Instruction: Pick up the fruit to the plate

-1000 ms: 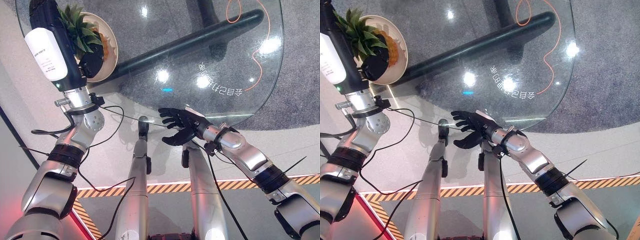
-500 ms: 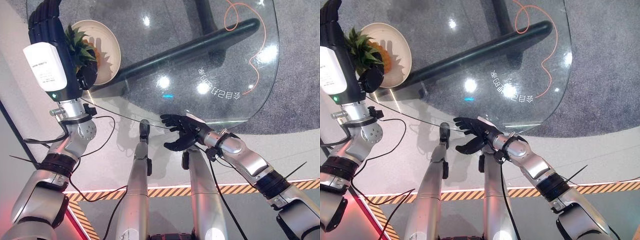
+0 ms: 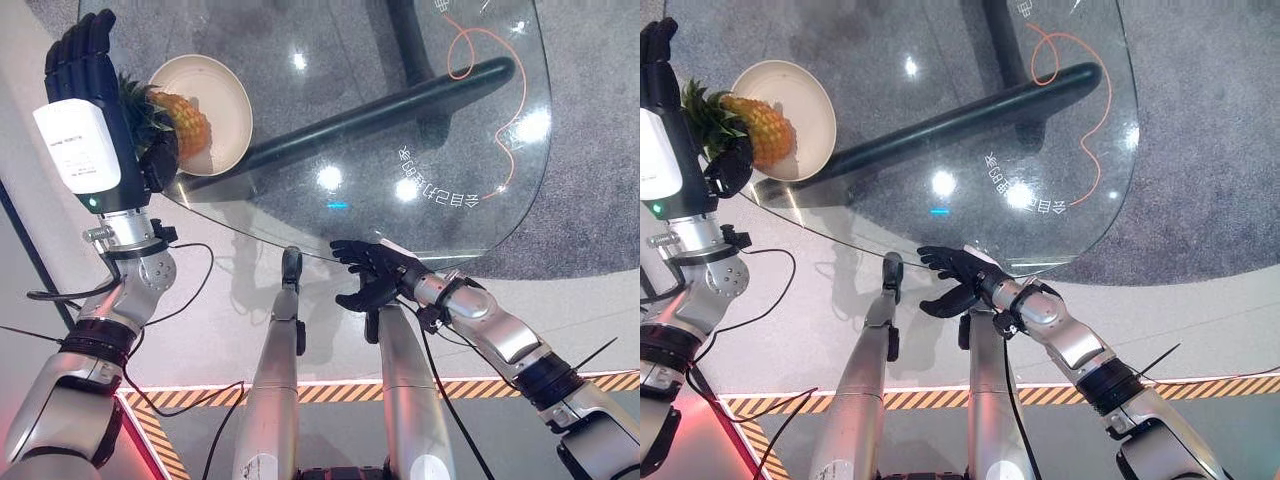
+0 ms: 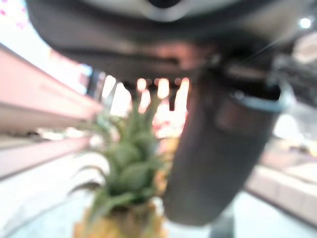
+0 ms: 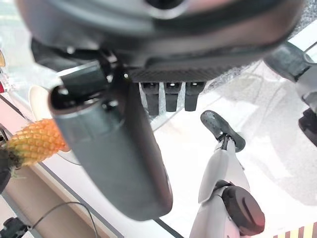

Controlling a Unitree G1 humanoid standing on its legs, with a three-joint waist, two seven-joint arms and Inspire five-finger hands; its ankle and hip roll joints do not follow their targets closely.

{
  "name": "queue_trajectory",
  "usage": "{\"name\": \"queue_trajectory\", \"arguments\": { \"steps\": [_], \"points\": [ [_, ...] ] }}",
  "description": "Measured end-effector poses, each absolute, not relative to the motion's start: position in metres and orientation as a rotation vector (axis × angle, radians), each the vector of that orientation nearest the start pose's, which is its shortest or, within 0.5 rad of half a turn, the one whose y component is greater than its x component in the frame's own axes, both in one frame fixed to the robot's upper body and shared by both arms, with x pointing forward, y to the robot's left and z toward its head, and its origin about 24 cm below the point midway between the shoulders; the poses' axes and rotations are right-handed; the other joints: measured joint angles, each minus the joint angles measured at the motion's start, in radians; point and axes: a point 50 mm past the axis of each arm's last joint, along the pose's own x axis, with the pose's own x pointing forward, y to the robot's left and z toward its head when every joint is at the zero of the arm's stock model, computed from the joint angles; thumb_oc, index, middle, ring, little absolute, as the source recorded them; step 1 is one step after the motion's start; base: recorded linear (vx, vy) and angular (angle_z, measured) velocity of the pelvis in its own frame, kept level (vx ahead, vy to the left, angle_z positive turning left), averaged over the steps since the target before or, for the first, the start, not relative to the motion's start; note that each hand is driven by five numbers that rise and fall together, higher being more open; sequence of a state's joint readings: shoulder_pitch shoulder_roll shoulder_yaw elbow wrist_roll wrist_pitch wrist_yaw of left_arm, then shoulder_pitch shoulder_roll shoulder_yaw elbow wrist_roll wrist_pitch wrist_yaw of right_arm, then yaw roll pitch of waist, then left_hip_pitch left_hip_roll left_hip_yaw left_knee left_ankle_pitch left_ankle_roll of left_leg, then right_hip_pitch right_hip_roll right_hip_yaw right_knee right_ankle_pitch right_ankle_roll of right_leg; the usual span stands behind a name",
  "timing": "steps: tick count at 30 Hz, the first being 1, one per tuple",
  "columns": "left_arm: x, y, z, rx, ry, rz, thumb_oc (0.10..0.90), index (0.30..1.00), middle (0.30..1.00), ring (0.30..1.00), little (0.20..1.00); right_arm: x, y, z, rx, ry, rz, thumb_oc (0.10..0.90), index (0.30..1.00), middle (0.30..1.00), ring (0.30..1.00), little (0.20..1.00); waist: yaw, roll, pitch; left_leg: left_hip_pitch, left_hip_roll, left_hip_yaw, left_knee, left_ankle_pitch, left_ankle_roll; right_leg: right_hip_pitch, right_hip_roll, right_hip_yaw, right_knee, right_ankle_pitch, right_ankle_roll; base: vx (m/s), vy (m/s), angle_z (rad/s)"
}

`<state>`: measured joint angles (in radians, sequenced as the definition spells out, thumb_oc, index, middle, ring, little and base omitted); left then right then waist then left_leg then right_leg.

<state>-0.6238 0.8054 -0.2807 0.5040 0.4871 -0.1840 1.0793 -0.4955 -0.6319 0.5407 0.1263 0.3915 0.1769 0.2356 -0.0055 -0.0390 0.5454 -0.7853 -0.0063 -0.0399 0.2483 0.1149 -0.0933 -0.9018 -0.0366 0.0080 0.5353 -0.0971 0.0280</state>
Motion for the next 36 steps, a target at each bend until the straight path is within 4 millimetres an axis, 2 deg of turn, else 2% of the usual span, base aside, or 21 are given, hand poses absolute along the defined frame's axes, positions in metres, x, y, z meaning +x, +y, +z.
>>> {"name": "queue_trajectory", "arguments": {
  "steps": [15, 21, 25, 31, 36],
  "points": [
    [0.318, 0.268, 0.205, 1.117, -0.946, 0.780, 0.800, 0.900, 0.900, 0.900, 0.900, 0.311, -0.139, 0.089, -0.406, 0.117, 0.655, 0.800, 0.900, 0.900, 0.900, 0.900, 0.002, 0.000, 0.000, 0.022, 0.000, 0.003, -0.004, 0.002, 0.009, 0.025, 0.001, 0.003, -0.008, 0.006, -0.007, 0.00, -0.022, 0.00],
    [0.305, 0.248, 0.221, 1.144, -1.122, 0.645, 0.800, 0.900, 0.900, 0.900, 0.900, 0.310, -0.139, 0.088, -0.401, 0.114, 0.656, 0.800, 0.900, 0.900, 0.900, 0.900, 0.003, 0.000, 0.000, 0.048, 0.000, 0.005, -0.007, -0.003, 0.005, 0.048, 0.001, 0.007, -0.014, 0.001, 0.001, 0.00, -0.076, -0.01],
    [0.296, 0.234, 0.228, 1.107, -1.207, 0.575, 0.800, 0.900, 0.900, 0.900, 0.900, 0.306, -0.140, 0.081, -0.387, 0.137, 0.655, 0.800, 0.900, 0.900, 0.900, 0.900, 0.002, 0.001, 0.000, 0.059, 0.000, 0.014, -0.009, -0.004, 0.006, 0.053, 0.004, 0.019, -0.014, 0.001, 0.001, -0.01, -0.069, -0.06],
    [0.293, 0.229, 0.219, 1.109, -1.187, 0.471, 0.800, 0.900, 0.900, 0.900, 0.900, 0.296, -0.144, 0.065, -0.367, 0.185, 0.650, 0.800, 0.900, 0.900, 0.900, 0.900, 0.000, 0.016, 0.000, 0.115, 0.006, 0.025, -0.025, -0.008, 0.011, 0.109, 0.010, 0.027, -0.037, 0.003, 0.000, -0.02, -0.077, -0.06],
    [0.287, 0.223, 0.209, 1.084, -1.135, 0.364, 0.800, 0.900, 0.900, 0.900, 0.900, 0.292, -0.147, 0.059, -0.360, 0.189, 0.638, 0.800, 0.900, 0.900, 0.900, 0.900, 0.002, 0.017, 0.001, 0.190, 0.007, 0.025, -0.047, -0.008, 0.018, 0.183, 0.010, 0.028, -0.058, 0.003, -0.001, -0.04, -0.081, -0.01]
  ]
}}
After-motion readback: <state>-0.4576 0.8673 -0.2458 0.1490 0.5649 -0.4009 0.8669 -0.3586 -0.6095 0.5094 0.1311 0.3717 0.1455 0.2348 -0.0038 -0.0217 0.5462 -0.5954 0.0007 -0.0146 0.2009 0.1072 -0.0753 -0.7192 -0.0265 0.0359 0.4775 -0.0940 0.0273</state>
